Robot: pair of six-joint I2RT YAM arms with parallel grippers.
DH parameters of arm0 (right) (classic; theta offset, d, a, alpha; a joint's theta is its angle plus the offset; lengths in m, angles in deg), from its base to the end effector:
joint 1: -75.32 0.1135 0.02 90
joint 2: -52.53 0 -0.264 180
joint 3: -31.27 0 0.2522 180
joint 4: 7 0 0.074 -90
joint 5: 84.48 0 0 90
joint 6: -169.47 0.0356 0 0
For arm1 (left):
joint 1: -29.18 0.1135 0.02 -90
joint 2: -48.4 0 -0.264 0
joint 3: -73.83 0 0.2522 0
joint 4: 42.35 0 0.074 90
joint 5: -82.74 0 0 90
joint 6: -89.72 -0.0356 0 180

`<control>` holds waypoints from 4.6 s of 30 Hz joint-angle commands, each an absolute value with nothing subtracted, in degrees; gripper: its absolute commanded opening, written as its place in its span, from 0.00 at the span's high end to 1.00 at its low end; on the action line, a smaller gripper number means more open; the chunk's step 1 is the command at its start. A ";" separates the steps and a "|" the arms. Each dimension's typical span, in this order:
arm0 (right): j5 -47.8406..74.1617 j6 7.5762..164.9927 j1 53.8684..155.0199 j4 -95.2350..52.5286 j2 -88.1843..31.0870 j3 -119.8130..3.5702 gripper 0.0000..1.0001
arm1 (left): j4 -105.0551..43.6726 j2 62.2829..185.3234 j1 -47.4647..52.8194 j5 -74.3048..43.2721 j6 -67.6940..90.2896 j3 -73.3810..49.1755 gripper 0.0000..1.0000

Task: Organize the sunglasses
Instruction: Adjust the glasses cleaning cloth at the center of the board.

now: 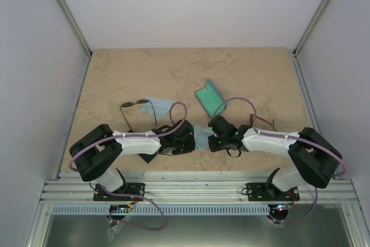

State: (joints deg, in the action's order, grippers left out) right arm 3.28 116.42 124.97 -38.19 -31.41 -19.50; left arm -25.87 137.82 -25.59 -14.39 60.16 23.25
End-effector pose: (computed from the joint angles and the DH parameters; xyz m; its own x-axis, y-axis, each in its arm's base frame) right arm 0.1633 0.1901 0.1393 -0.9177 -0.1524 -0.3670 -0.2490 0.9403 0.2320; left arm 0.1556 -0.2280 0.1294 -0.9745 -0.1163 -0.1919 0.0073 0.8382 -0.5453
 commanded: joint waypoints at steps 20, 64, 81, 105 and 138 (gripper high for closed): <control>3.16 113.79 121.83 -42.06 -29.54 -34.60 1.00 | -13.81 127.10 -18.02 -7.04 53.86 14.97 1.00; 8.70 118.38 122.26 -32.92 -31.60 -19.67 0.94 | -29.71 143.19 -20.66 -26.69 54.76 15.23 0.88; 6.05 119.74 121.54 -34.88 -33.73 -15.56 0.98 | -11.98 139.40 -20.21 2.06 58.54 15.00 0.88; 6.05 119.28 121.50 -34.94 -34.91 -17.13 1.00 | -23.68 148.95 -18.99 -17.52 48.87 9.49 0.80; 0.47 117.75 121.22 -38.78 -28.50 -22.44 0.84 | -30.14 137.67 -20.54 -28.31 52.18 20.82 0.79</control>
